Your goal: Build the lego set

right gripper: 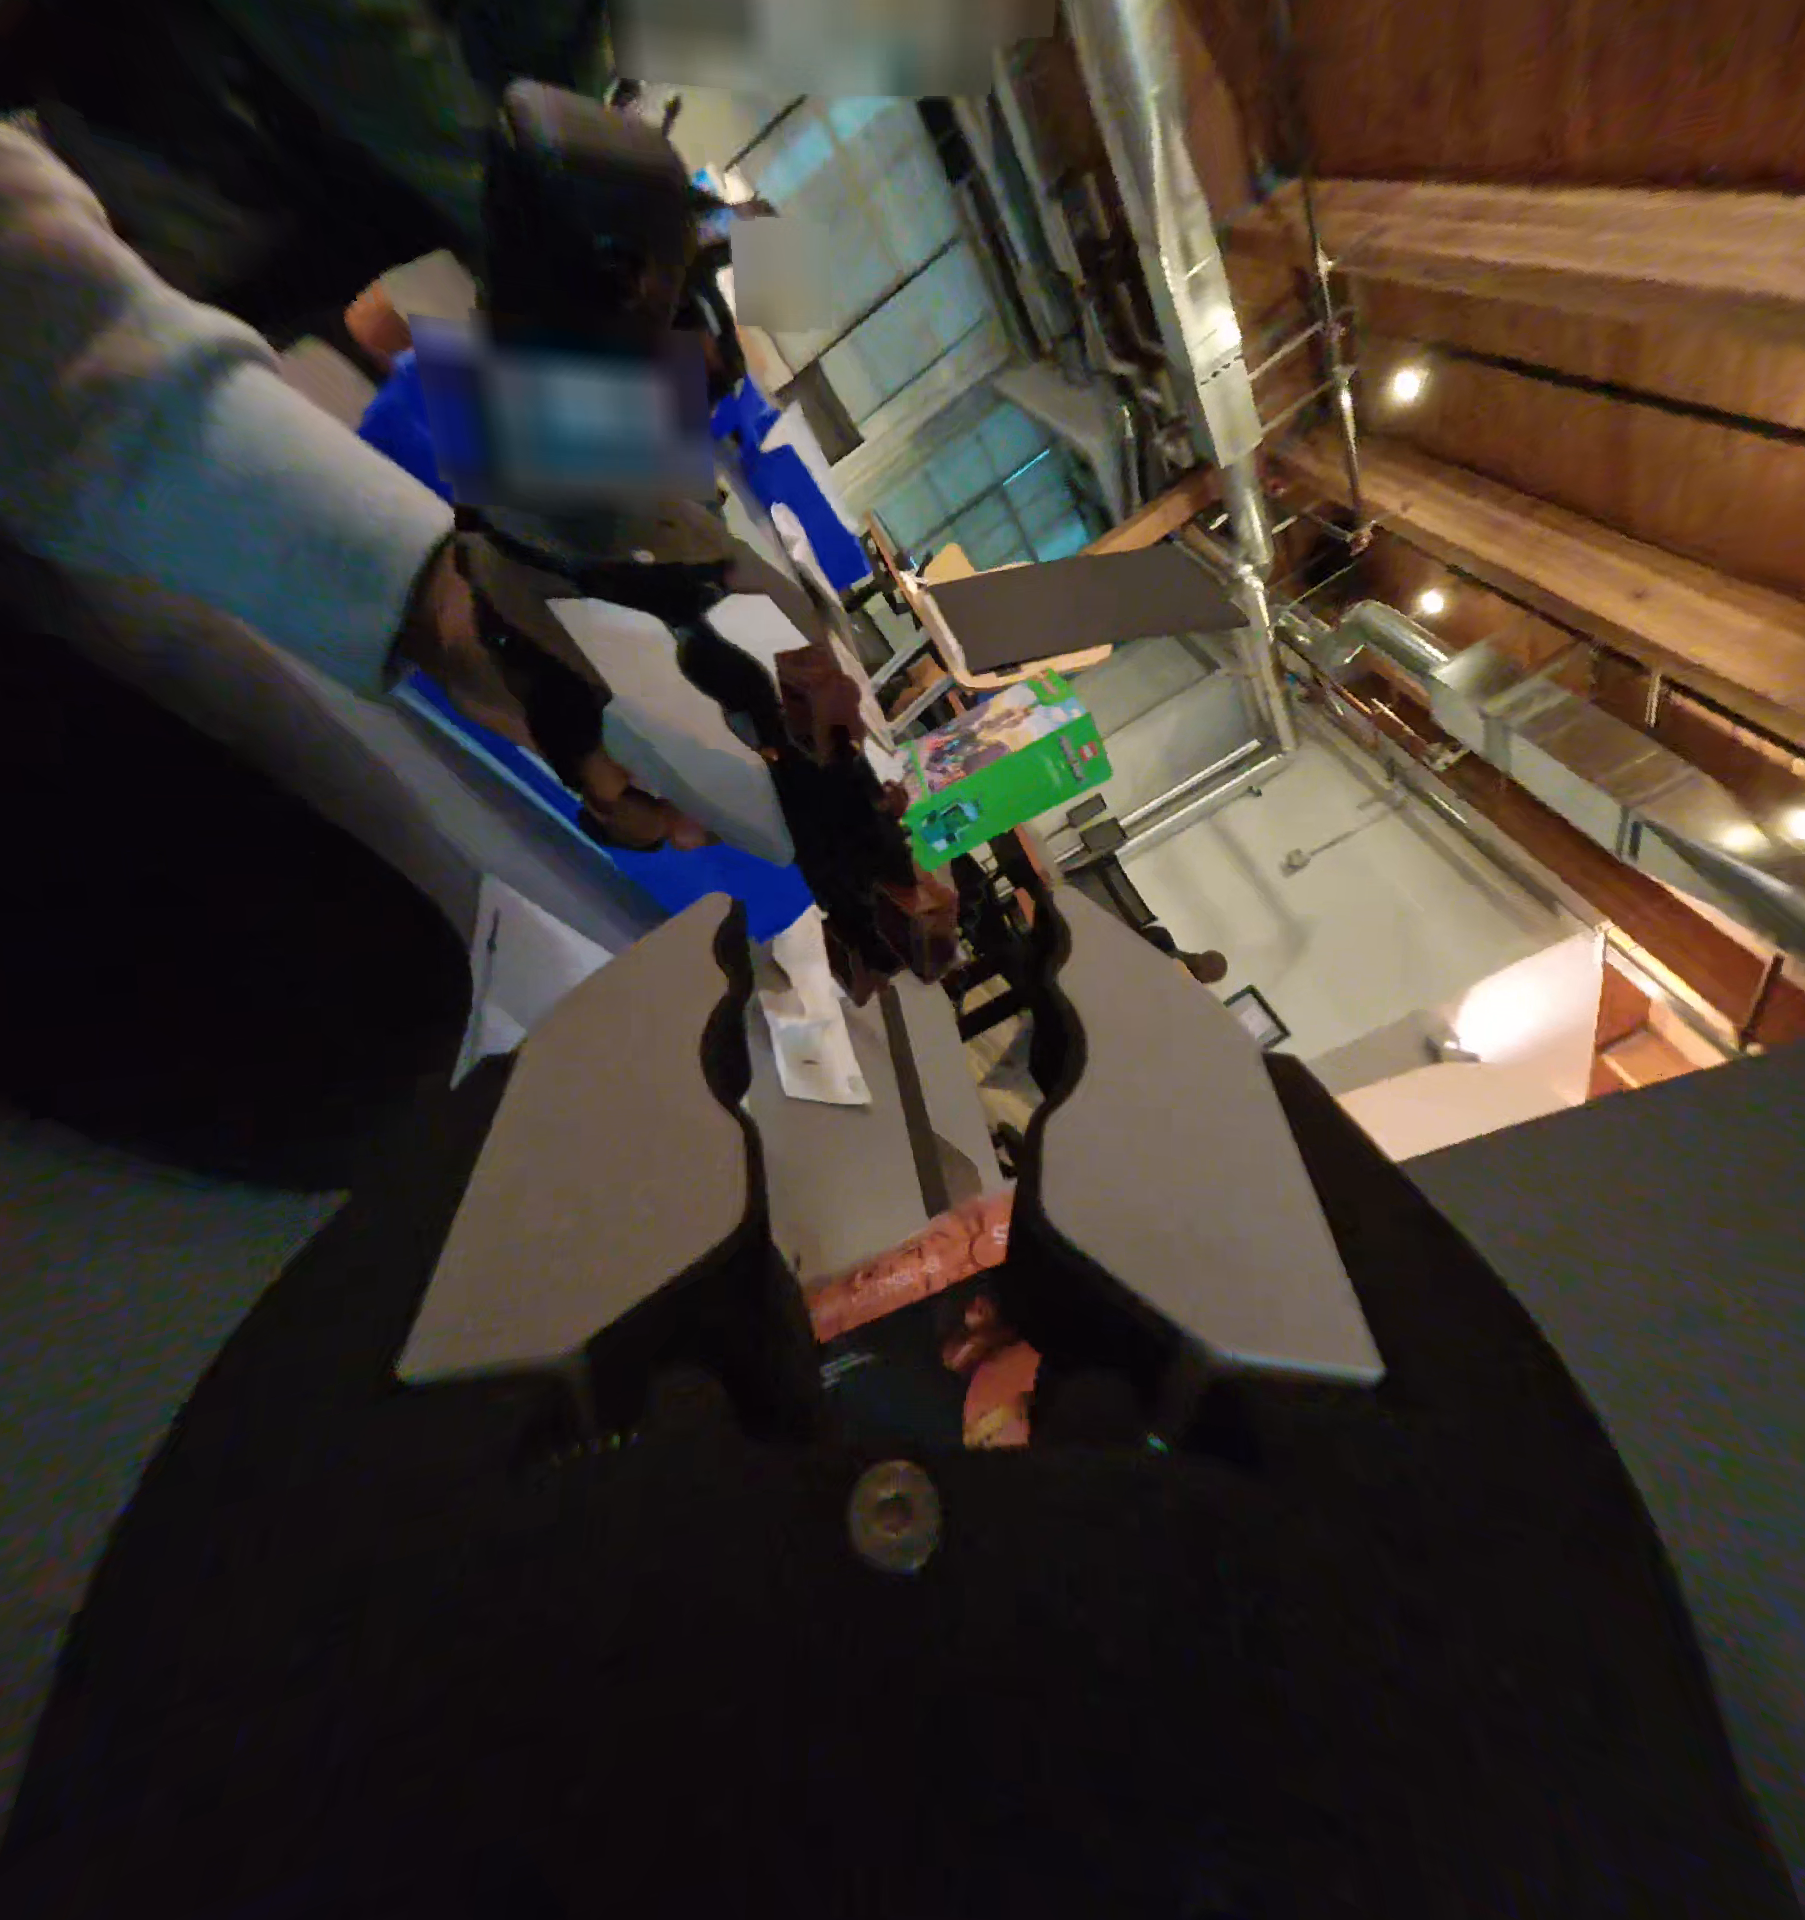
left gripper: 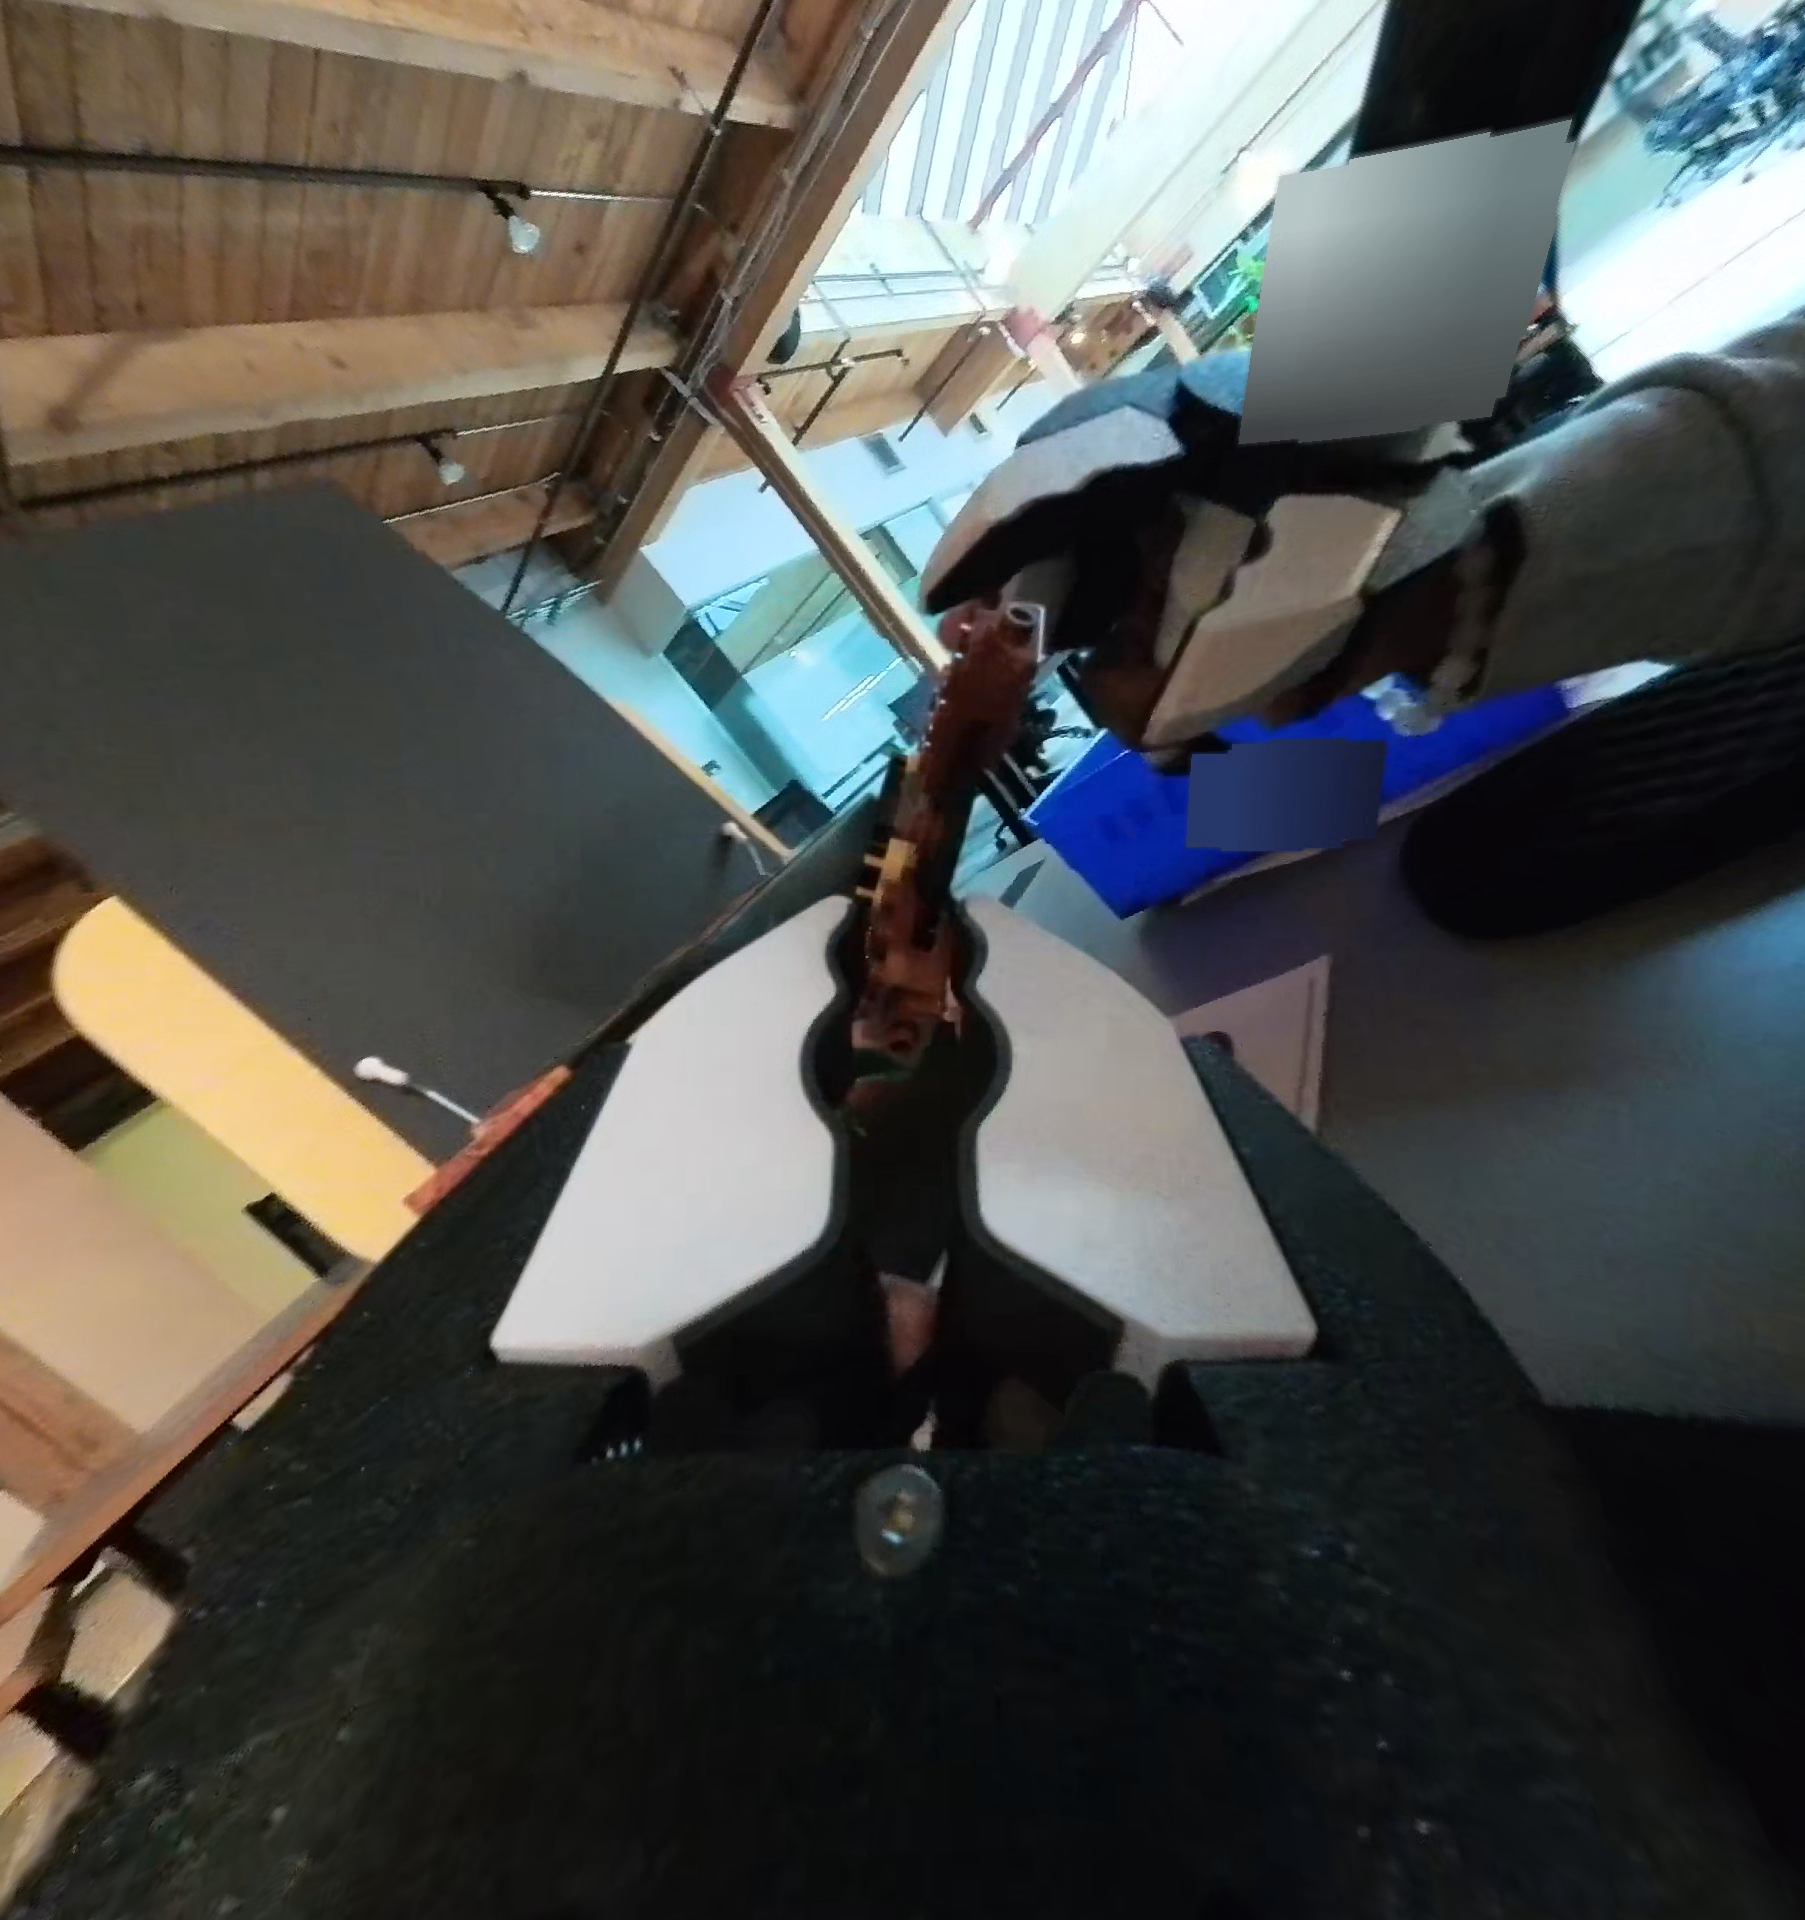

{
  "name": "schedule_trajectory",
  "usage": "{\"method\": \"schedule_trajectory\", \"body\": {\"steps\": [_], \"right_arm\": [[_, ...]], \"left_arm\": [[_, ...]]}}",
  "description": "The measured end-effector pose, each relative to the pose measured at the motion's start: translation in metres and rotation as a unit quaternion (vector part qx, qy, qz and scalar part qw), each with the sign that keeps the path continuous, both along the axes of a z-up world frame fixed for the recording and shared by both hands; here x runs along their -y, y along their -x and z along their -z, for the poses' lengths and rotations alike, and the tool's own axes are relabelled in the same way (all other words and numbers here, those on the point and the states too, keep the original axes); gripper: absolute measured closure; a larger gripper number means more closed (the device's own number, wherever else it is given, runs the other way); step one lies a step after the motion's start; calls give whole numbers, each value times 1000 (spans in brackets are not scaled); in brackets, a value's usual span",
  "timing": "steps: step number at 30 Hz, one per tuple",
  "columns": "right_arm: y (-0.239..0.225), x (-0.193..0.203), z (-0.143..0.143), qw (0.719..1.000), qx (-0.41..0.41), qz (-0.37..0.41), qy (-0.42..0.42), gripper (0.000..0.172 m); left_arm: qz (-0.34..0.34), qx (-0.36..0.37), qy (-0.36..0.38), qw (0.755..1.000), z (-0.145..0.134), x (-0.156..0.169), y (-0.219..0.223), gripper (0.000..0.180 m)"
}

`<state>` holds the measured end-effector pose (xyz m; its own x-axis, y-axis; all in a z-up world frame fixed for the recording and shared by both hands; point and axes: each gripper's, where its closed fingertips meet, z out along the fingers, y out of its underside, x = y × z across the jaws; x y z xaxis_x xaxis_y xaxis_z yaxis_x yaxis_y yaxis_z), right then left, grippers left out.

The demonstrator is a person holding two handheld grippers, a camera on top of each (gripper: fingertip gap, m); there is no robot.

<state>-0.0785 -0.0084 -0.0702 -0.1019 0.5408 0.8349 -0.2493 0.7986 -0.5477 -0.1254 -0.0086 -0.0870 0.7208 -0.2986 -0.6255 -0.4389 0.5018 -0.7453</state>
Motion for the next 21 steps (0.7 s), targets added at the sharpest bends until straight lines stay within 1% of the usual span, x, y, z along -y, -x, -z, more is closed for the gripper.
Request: {"method": "schedule_trajectory", "body": {"steps": [5,6,8,11,13,15,16,17,18,19,20,21], "right_arm": [[6,3,14,999,36,-14,-16,129],[6,4,18,999,45,-16,-17,134],[5,5,27,997,67,-16,-22,160],[1,5,33,997,71,-8,-15,161],[-1,1,36,998,66,9,-16,161],[-4,-5,38,998,62,29,-18,161],[-6,-10,37,997,53,43,-25,161],[-7,-14,38,997,48,57,-35,161],[-8,-18,39,995,44,71,-49,161],[-8,-22,40,993,39,86,-67,161],[-9,-24,43,991,38,97,-86,161],[-9,-26,46,988,38,106,-105,161]], "left_arm": [[34,-21,22,999,10,3,-20,165],[41,-25,24,999,12,4,-25,165],[54,-33,36,997,18,6,-34,165],[61,-22,57,996,23,7,-39,165],[74,-5,95,993,29,8,-42,151],[95,45,164,981,35,10,-44,137],[100,91,204,970,37,9,-42,133],[102,145,243,954,38,7,-38,132],[109,194,274,936,39,7,-35,126],[128,231,290,920,36,10,-34,122],[134,267,295,908,32,12,-30,124],[120,303,298,897,30,10,-21,130]]}}
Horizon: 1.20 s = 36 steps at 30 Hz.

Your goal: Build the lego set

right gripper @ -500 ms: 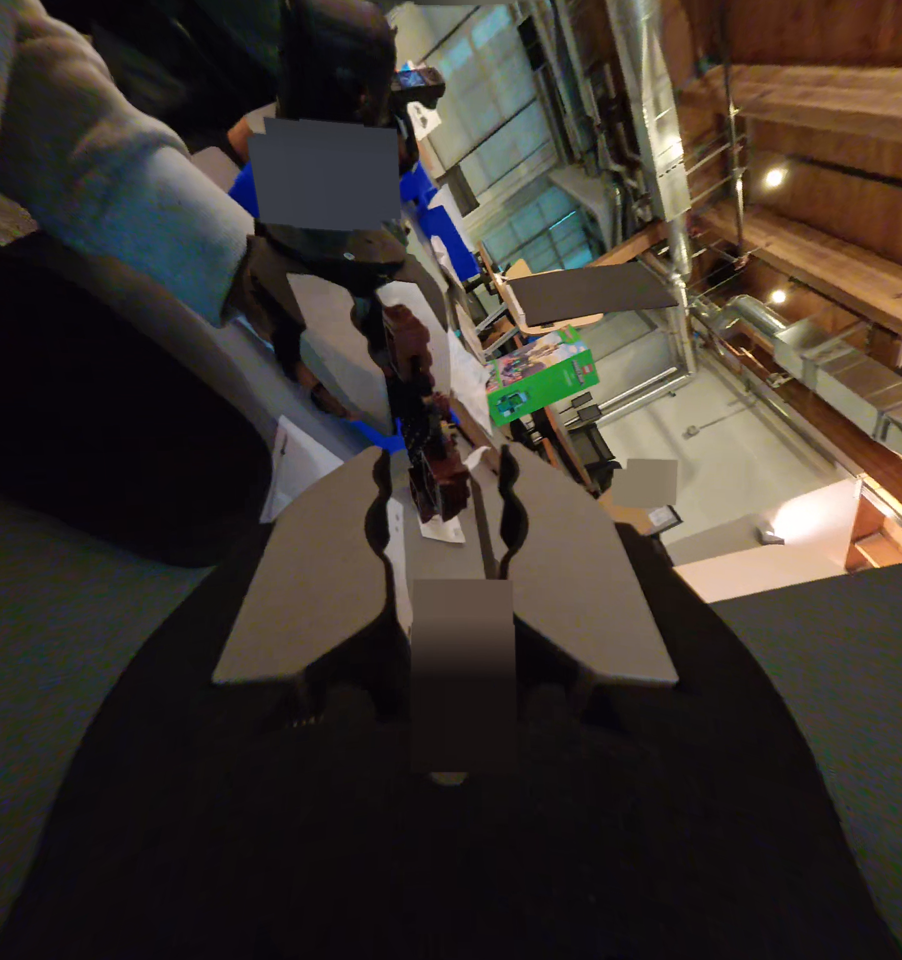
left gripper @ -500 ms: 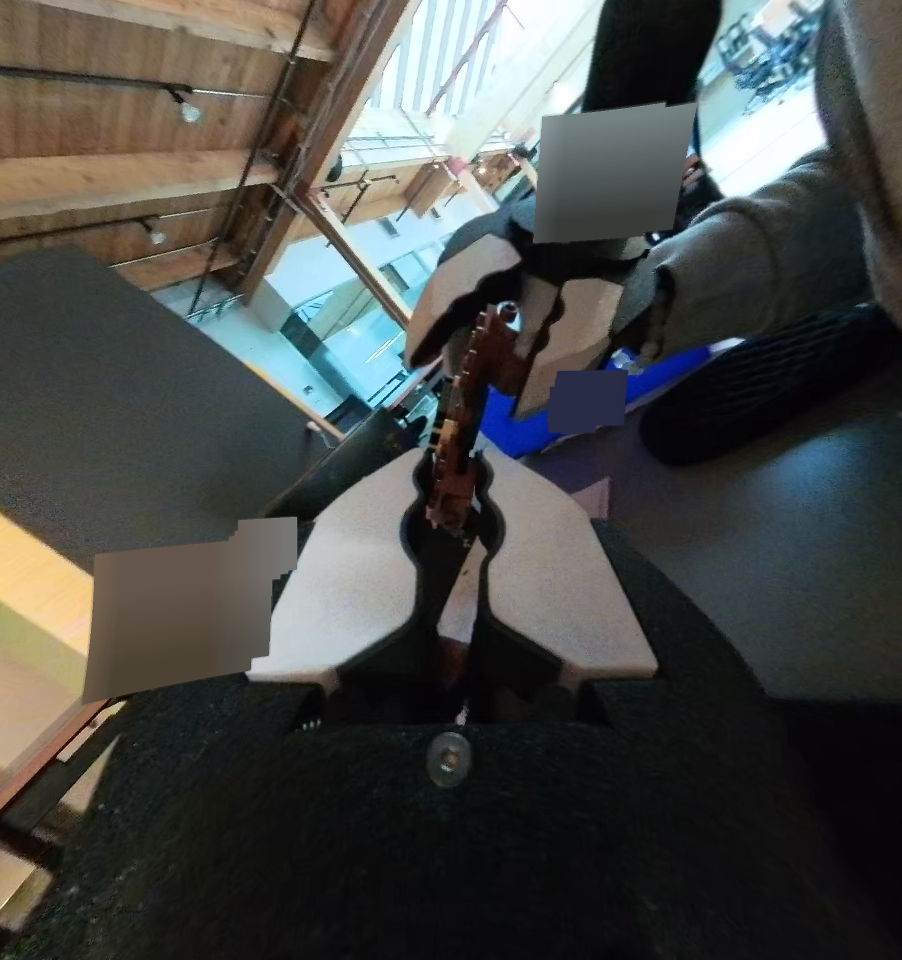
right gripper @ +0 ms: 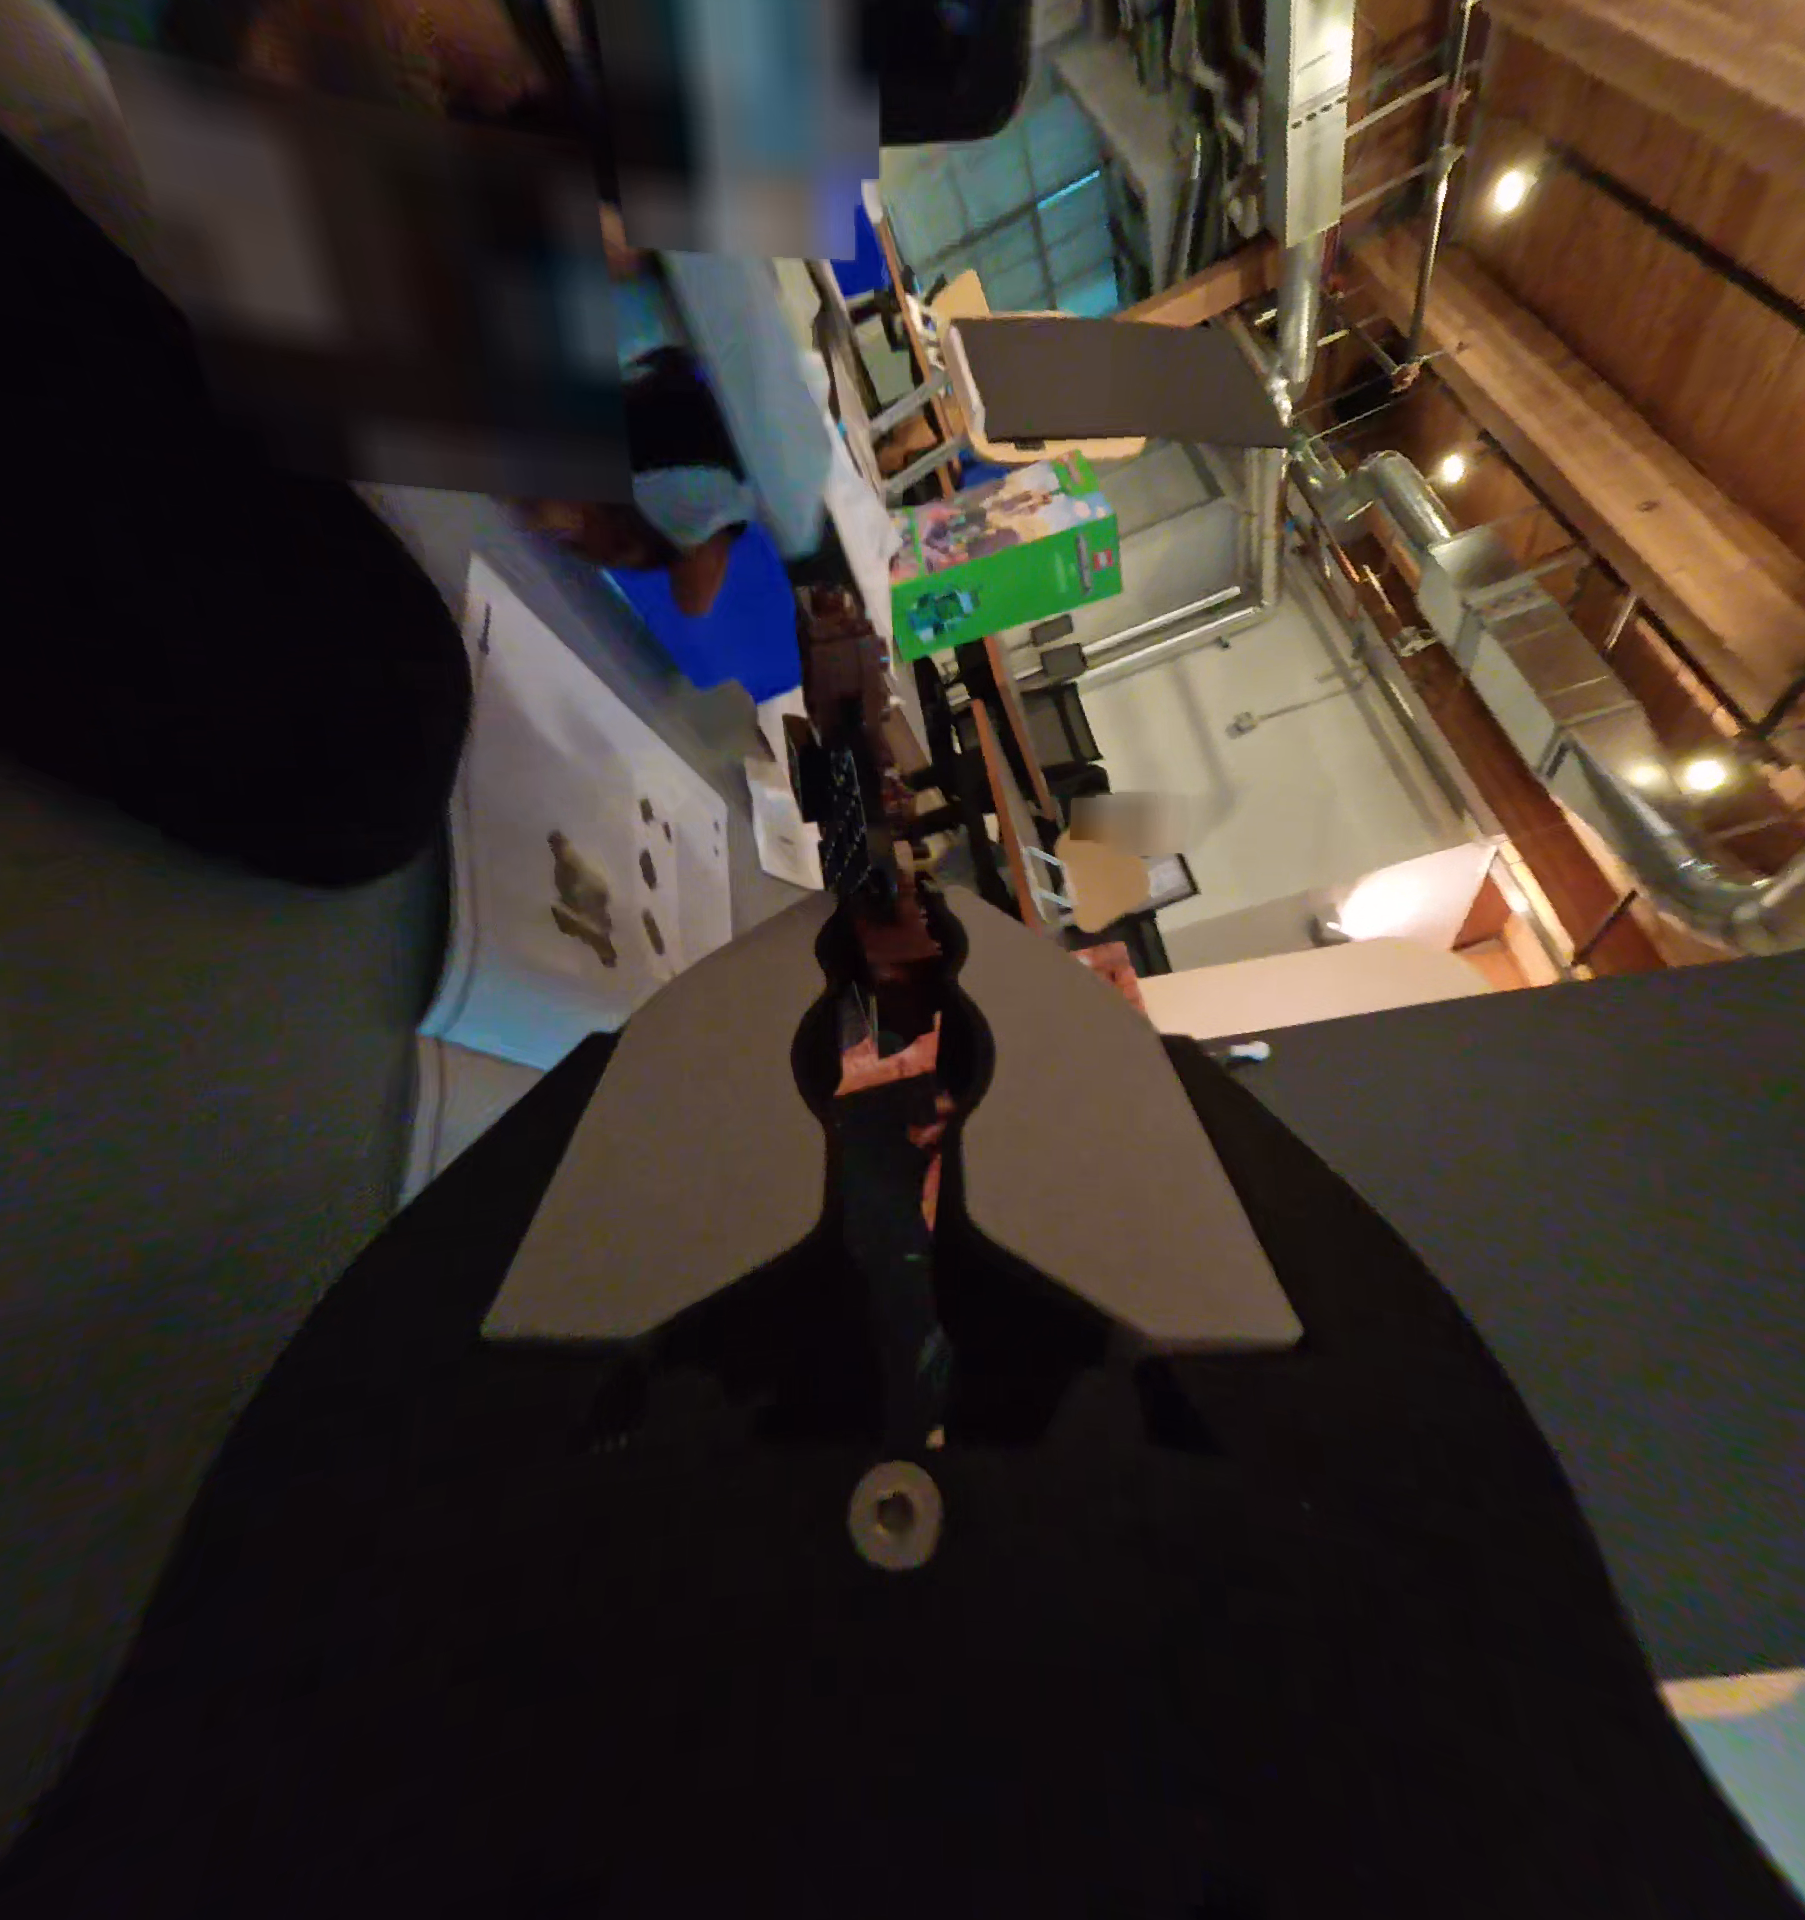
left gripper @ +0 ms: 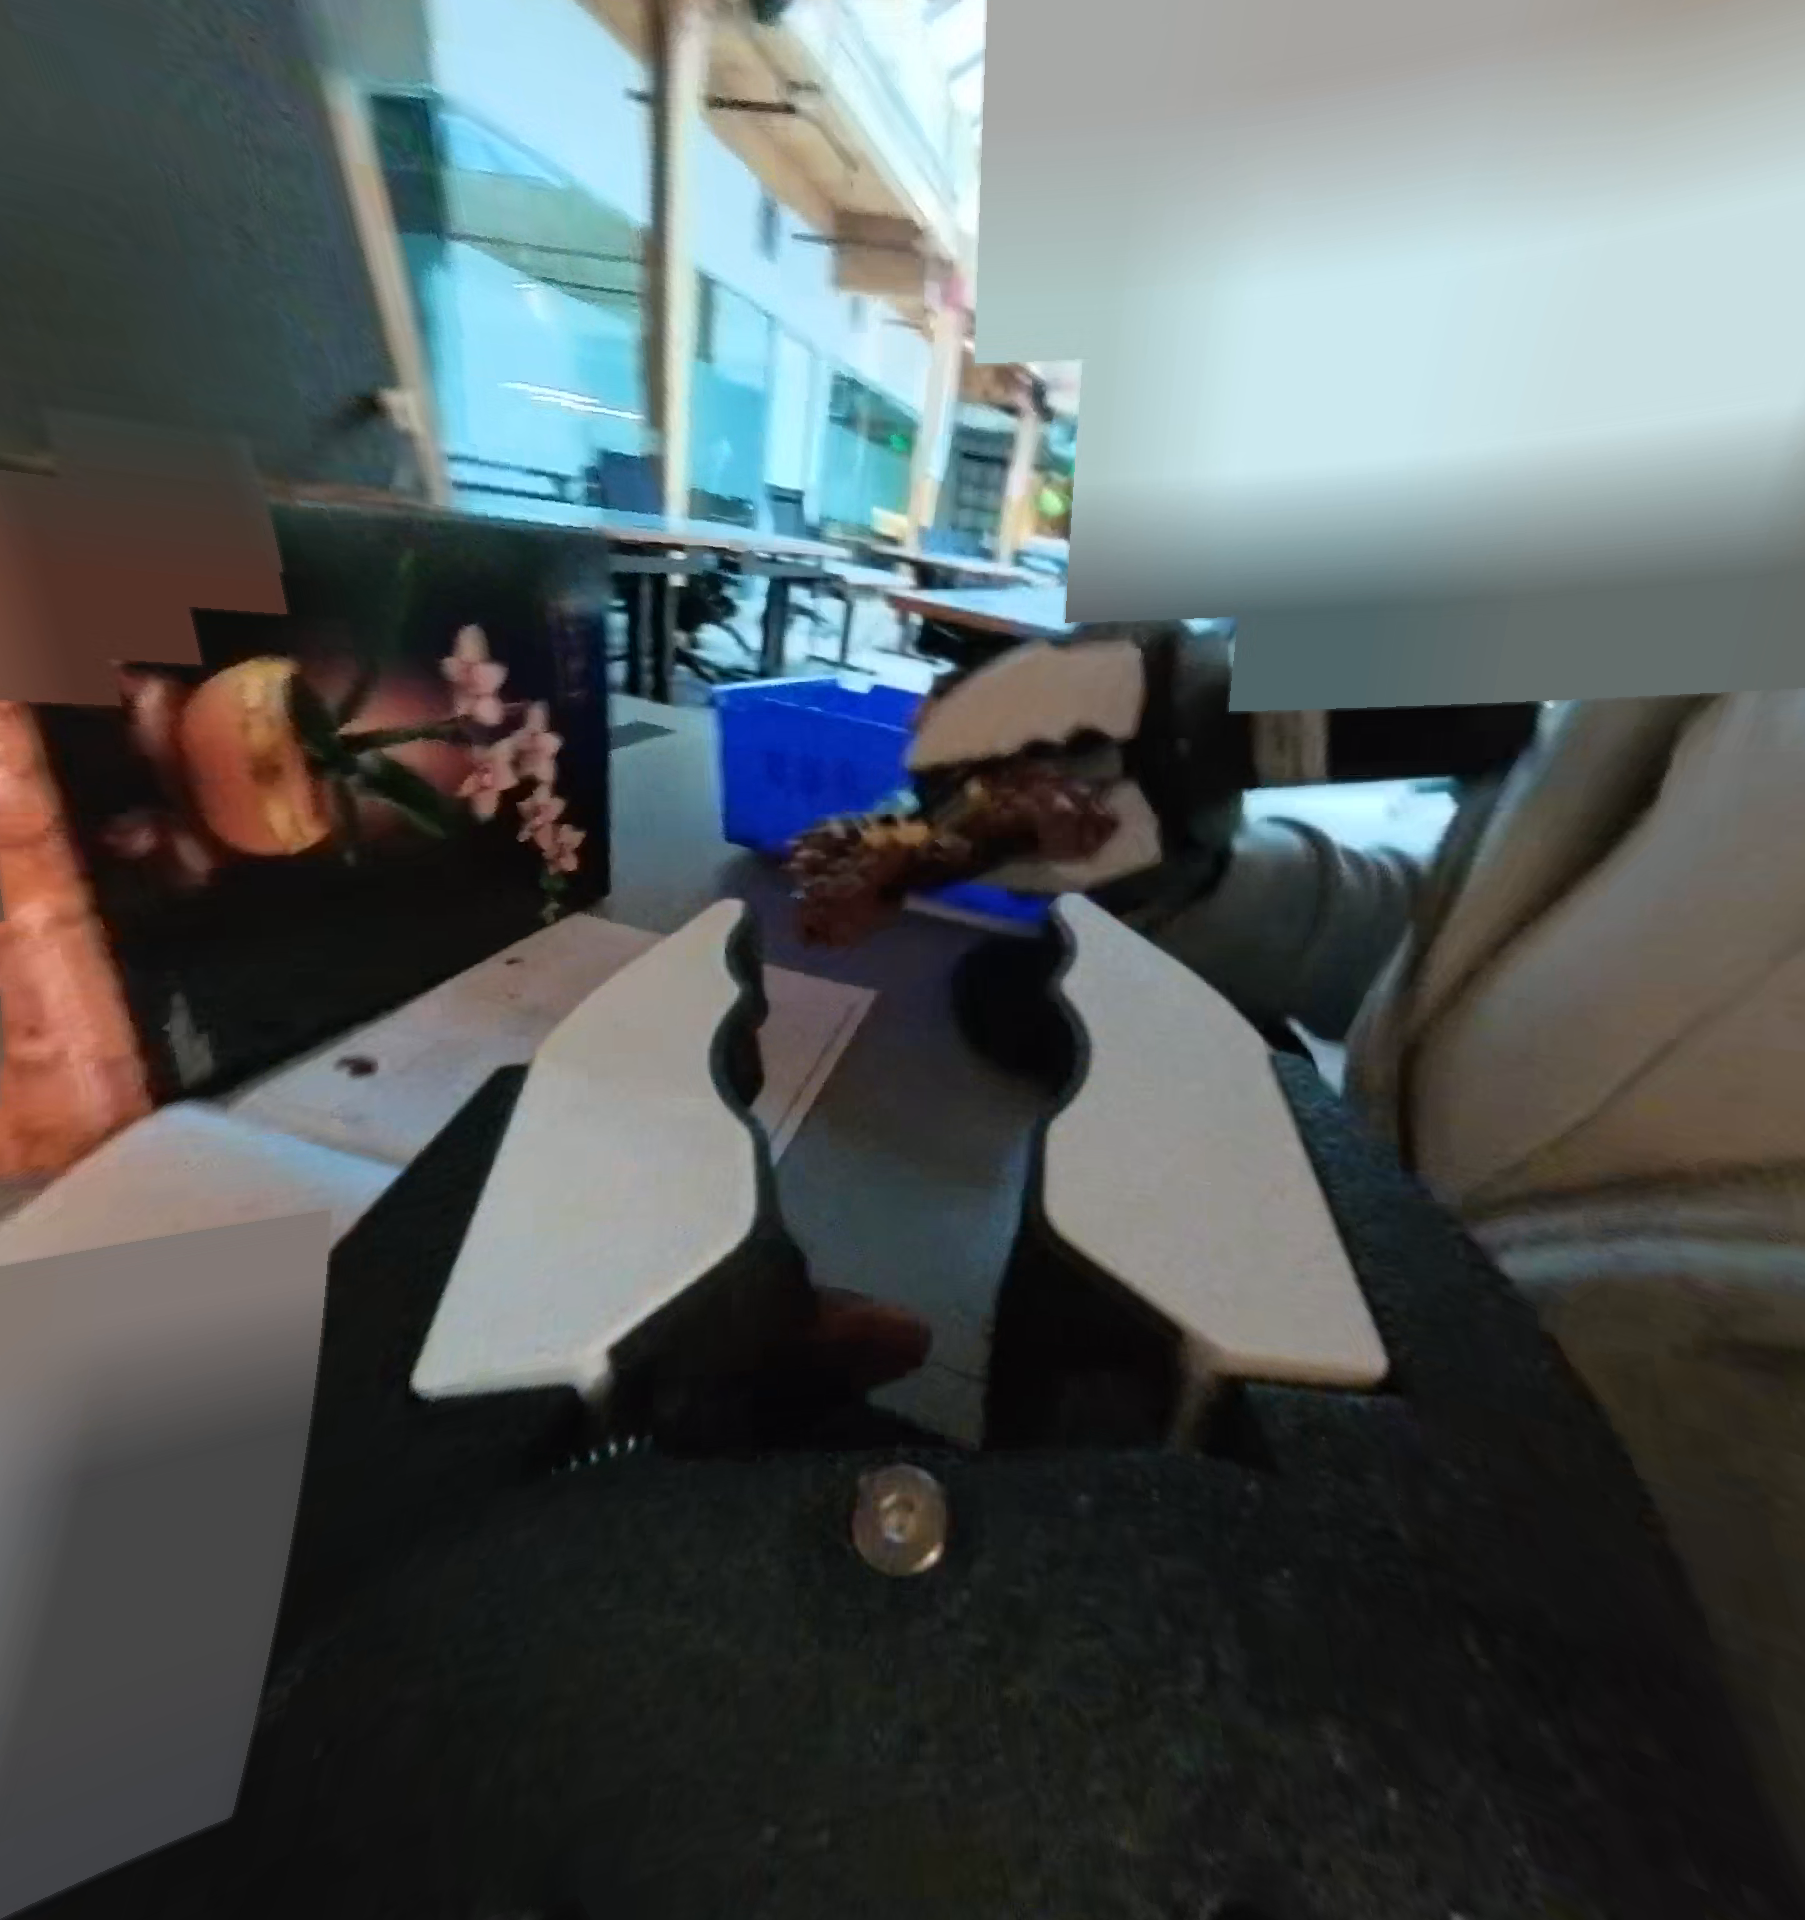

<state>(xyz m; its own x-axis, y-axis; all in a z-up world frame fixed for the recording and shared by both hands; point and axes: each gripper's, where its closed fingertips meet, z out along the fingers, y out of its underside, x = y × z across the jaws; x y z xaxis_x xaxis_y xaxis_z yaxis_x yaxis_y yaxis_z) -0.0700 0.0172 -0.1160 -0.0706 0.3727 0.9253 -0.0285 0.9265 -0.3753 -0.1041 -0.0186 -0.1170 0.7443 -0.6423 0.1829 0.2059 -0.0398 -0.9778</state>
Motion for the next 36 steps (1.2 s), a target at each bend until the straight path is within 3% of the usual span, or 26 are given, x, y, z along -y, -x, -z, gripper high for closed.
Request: {"method": "schedule_trajectory", "body": {"steps": [3,4,8,11,15,17,23,26,28,31,33,36], "right_arm": [[-1,-1,7,999,-6,14,-52,161],[-2,-2,10,998,-6,19,-64,161],[-6,-7,17,997,-10,32,-69,161],[-4,-8,13,996,-26,29,-76,161],[1,-5,9,994,-36,21,-102,161],[0,-3,5,993,-46,16,-112,161],[0,14,2,988,-59,-13,-142,161],[4,23,4,987,-55,-40,-145,161],[6,24,4,988,-57,-45,-137,161],[8,19,9,993,-39,-40,-100,149],[6,13,10,998,-30,-31,-40,131],[-3,-7,16,998,-5,-9,57,118]], "left_arm": [[-37,71,63,995,3,-6,19,169],[-45,86,76,992,4,-6,22,173],[-59,103,131,984,22,-11,25,164],[-13,164,186,969,30,-17,15,160],[66,271,215,936,18,-22,1,156],[89,294,228,924,17,-21,1,156],[144,364,270,880,21,-12,-6,133],[177,386,265,866,14,-7,-16,139],[170,405,243,865,9,-8,-13,162],[142,422,228,866,12,-10,-6,164],[121,441,220,862,12,-10,3,164],[81,441,208,869,14,-7,18,164]]}}
